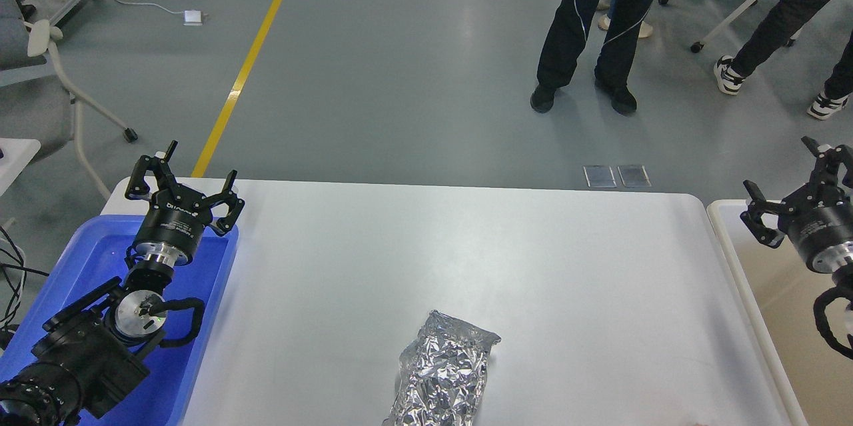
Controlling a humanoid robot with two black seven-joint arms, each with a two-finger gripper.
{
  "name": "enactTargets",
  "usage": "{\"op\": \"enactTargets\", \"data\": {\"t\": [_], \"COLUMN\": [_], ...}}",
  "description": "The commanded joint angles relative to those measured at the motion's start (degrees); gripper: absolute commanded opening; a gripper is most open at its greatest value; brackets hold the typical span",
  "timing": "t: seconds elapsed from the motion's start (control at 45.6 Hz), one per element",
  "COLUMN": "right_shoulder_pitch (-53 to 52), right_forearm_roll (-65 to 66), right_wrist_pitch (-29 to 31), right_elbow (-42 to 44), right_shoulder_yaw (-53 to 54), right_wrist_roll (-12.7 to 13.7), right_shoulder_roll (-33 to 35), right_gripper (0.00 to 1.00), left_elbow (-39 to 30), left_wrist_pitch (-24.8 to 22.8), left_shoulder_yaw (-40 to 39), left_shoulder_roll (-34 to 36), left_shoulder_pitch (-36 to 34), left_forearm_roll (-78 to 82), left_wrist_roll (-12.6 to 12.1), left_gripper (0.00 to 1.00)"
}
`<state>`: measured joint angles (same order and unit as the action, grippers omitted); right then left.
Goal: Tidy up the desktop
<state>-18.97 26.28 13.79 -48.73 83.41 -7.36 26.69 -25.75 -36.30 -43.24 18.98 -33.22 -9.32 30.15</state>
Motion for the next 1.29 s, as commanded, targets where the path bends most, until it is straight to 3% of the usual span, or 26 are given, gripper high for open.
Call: {"op": "enactTargets", "data": {"t": [0.0, 0.219, 1.008, 1.272], "right_shoulder_pitch": [0.16, 0.34, -0.89, -8.27], "right_forearm_roll": [-0.09, -5.01, -4.22, 5.17], "right_wrist_pitch": [-0.08, 0.01, 0.09, -0.08], "right_elbow": [0.3, 0.48, 0.04, -0.13], "right_shoulder_yaw": [0.17, -1.23, -2.82, -19.15], "right_wrist_roll": [-0.02, 0.07, 0.07, -0.02], "right_shoulder_roll": [0.47, 0.99, 3.54, 10.48], "right_gripper": [1.0, 1.0, 1.0, 1.0], "left_elbow": [0.0, 0.0, 0.0, 0.0], "left_wrist_pitch": [0.0, 0.0, 0.0, 0.0], "left_shoulder_yaw": [0.0, 0.0, 0.0, 0.0], "left_shoulder_roll": [0.0, 0.0, 0.0, 0.0], "left_shoulder_pitch": [0.0, 0.0, 0.0, 0.0], "left_forearm_roll": [0.0, 0.0, 0.0, 0.0], "left_wrist_roll": [0.0, 0.0, 0.0, 0.0], "left_gripper": [1.0, 1.0, 1.0, 1.0]}}
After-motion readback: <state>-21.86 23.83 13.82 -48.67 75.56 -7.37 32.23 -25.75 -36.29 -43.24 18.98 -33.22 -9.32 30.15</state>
